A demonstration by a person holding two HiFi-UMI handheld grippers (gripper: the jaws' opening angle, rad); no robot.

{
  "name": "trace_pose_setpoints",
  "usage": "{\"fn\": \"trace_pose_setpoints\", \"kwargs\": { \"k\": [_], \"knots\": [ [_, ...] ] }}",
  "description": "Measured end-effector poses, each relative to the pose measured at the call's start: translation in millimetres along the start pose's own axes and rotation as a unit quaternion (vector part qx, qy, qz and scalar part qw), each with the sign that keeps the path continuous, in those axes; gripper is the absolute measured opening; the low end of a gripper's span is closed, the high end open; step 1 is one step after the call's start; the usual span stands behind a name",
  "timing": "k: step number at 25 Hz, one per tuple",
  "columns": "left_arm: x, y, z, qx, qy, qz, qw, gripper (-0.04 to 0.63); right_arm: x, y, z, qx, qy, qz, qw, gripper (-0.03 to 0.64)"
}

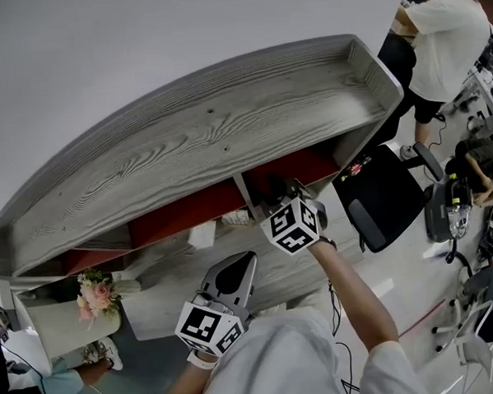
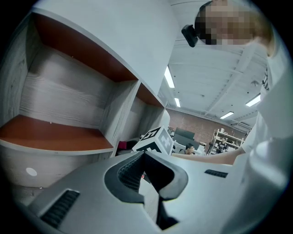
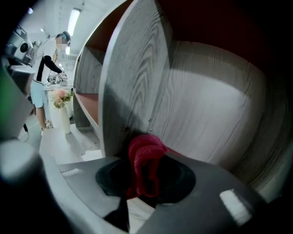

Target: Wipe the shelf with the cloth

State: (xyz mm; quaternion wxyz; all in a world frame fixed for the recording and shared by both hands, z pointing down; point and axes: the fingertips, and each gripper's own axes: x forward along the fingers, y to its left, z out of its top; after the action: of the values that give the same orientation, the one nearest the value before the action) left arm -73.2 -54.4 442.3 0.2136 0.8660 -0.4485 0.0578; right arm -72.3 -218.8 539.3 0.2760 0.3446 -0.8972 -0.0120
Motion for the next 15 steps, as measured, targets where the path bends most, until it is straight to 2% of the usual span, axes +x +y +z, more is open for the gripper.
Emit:
{"fn": "trace_pose_setpoints", "kwargs": {
  "k": [3,11,15],
  "knots": [
    [-0.6,-0.6,-0.3,0.002,0.003,-0.001,1.0,0.006,0.2,7.9,3.0,0.008,-0.006,0.02,1.0,0.123],
    [-0.8,2.7,-0.8,0.006,0.005,0.0,1.0,0.006,-14.2,11.0,19.0,0.112,-0.054,0.073,0.99,0.121],
    [2.2,1.8,-3.3,0.005,0.008,-0.004,0.9999,0.006,-27.1,10.4,31.1,0.089,-0.07,0.061,0.992,0.123]
  ]
}}
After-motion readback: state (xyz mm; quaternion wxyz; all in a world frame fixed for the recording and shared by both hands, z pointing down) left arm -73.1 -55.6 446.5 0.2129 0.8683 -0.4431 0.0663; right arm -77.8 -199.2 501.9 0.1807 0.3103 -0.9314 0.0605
